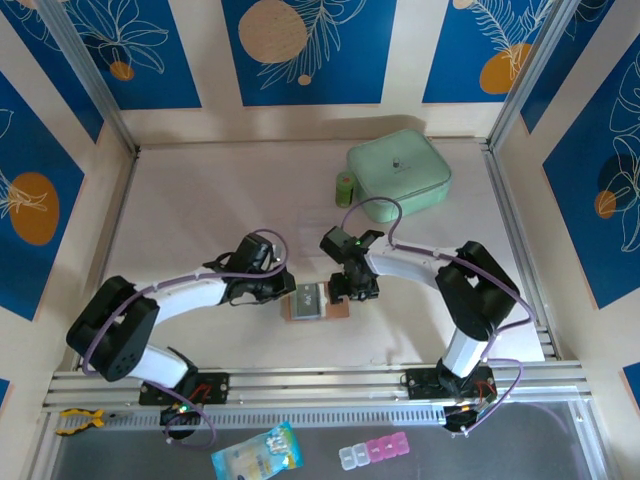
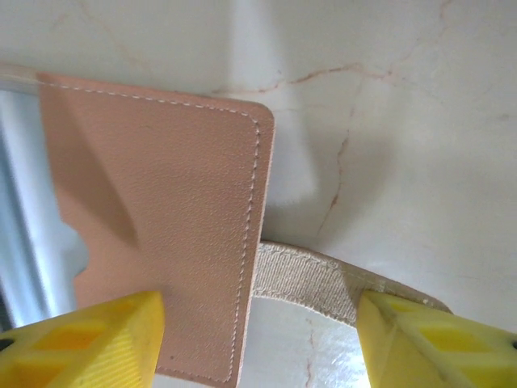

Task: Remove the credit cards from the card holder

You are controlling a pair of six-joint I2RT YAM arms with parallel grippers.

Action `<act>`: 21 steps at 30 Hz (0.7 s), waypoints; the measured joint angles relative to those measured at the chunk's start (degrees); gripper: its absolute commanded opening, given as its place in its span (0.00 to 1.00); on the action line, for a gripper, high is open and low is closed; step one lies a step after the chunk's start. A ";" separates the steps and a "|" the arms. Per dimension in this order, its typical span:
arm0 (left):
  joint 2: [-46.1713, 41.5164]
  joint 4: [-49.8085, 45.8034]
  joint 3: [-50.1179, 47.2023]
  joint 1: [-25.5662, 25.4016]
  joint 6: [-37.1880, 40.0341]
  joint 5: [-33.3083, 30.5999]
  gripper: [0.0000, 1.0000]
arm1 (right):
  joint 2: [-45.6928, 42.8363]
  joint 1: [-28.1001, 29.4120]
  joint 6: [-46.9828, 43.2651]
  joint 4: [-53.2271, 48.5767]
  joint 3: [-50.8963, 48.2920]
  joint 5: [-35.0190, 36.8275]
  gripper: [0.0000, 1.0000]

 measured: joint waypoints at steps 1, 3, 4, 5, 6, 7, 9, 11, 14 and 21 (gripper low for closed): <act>0.22 -0.07 0.04 -0.26 0.04 0.00 0.10 | -0.76 0.00 0.13 0.11 -0.02 -0.02 0.63; 0.52 -0.48 0.24 -0.81 0.26 -0.04 0.10 | -2.75 0.02 0.68 0.28 -0.02 -0.02 0.63; 0.52 -0.96 0.44 -1.03 0.48 -0.07 0.10 | -3.63 0.04 0.96 0.42 -0.04 -0.04 0.62; 0.52 -1.53 0.70 -1.31 0.61 -0.20 0.10 | -4.57 0.04 1.25 0.59 -0.04 -0.13 0.62; 0.52 -1.75 0.85 -1.53 0.79 -0.37 0.10 | -5.46 0.04 1.46 0.85 -0.04 -0.44 0.62; 0.50 -1.90 0.90 -1.66 0.92 -0.66 0.10 | -6.05 0.04 1.57 1.18 -0.07 -0.76 0.62; 0.44 -2.56 0.90 -1.84 0.92 -1.20 0.11 | -7.26 0.04 1.84 2.54 -0.09 -2.19 0.61; 0.44 -2.84 0.87 -1.95 0.87 -1.53 0.11 | -7.76 -0.07 2.03 4.35 -0.31 -4.31 0.61; 0.44 -2.82 0.87 -2.43 0.81 -1.60 0.12 | -7.96 -0.61 2.67 8.63 -1.90 -8.68 0.59; 0.76 -2.80 0.87 -4.15 -0.09 -1.57 0.11 | -6.19 -1.20 4.57 18.88 -5.07 -18.27 0.49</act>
